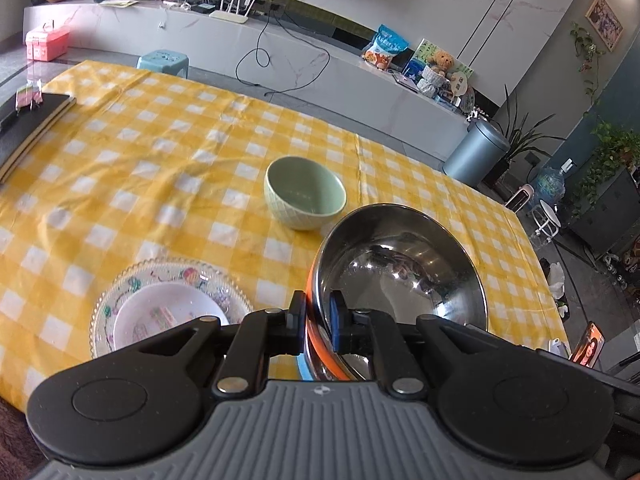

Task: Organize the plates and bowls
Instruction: 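Carry the orange bowl with both tools and lower it into the blue bowl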

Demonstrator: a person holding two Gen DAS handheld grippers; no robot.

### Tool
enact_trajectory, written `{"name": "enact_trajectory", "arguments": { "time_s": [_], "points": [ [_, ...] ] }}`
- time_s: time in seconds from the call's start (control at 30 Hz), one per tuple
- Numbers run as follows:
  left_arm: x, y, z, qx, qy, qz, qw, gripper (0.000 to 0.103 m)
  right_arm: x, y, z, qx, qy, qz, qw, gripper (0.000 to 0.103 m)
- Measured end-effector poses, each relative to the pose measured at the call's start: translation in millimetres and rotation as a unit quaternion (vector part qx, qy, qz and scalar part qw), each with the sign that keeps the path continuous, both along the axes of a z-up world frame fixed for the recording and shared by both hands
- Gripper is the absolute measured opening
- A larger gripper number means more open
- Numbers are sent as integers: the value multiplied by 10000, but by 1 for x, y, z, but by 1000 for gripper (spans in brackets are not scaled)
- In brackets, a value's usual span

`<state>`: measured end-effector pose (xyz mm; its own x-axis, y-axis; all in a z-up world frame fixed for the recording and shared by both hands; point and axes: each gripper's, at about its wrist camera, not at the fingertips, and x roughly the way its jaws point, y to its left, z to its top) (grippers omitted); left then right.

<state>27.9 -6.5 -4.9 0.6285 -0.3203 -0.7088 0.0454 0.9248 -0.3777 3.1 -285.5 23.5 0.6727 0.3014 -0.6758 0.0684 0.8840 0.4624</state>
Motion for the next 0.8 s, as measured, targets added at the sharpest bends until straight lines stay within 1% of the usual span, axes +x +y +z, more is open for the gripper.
{"name": "enact_trajectory", "arguments": {
  "time_s": [0.2, 0.37, 0.6, 0.8],
  "points": [
    [-2, 1, -14, -161, 169, 5, 9997, 15, 3, -5, -9, -17, 180, -30, 9998, 13],
    [-4, -6, -17, -245, 257, -162, 9992, 17, 5, -11, -14, -113, 282, -126, 9995, 11],
    [-2, -12, -27, -172, 421, -271, 9986, 18, 8, -17, -21, -129, 409, -217, 9988, 10],
    [-2, -15, -28, -73, 444, -308, 9985, 18, 11, -14, -28, -249, 476, -200, 9984, 9]
  ]
}}
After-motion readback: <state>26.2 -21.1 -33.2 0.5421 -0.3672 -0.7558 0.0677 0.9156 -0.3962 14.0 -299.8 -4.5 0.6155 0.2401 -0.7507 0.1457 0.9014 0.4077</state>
